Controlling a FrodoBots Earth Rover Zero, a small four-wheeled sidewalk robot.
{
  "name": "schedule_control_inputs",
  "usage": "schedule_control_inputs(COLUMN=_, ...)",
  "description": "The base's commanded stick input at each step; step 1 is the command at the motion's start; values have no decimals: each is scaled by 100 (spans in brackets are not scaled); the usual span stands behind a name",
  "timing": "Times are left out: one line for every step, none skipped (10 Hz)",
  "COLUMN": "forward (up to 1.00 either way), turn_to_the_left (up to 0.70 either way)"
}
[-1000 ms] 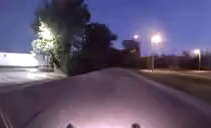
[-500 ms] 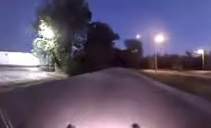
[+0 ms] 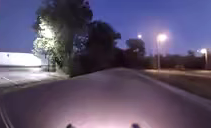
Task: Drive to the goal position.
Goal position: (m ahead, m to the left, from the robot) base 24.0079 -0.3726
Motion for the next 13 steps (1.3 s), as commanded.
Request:
schedule_control_inputs(forward=100, turn_to_the_left=-37)
schedule_control_inputs(forward=100, turn_to_the_left=-16)
schedule_control_inputs(forward=100, turn_to_the_left=0)
schedule_control_inputs(forward=100, turn_to_the_left=0)
schedule_control_inputs(forward=100, turn_to_the_left=0)
schedule_control_inputs(forward=100, turn_to_the_left=0)
schedule_control_inputs(forward=100, turn_to_the_left=0)
schedule_control_inputs(forward=100, turn_to_the_left=0)
schedule_control_inputs(forward=100, turn_to_the_left=0)
schedule_control_inputs(forward=100, turn_to_the_left=0)
schedule_control_inputs(forward=100, turn_to_the_left=0)
schedule_control_inputs(forward=100, turn_to_the_left=0)
schedule_control_inputs(forward=100, turn_to_the_left=0)
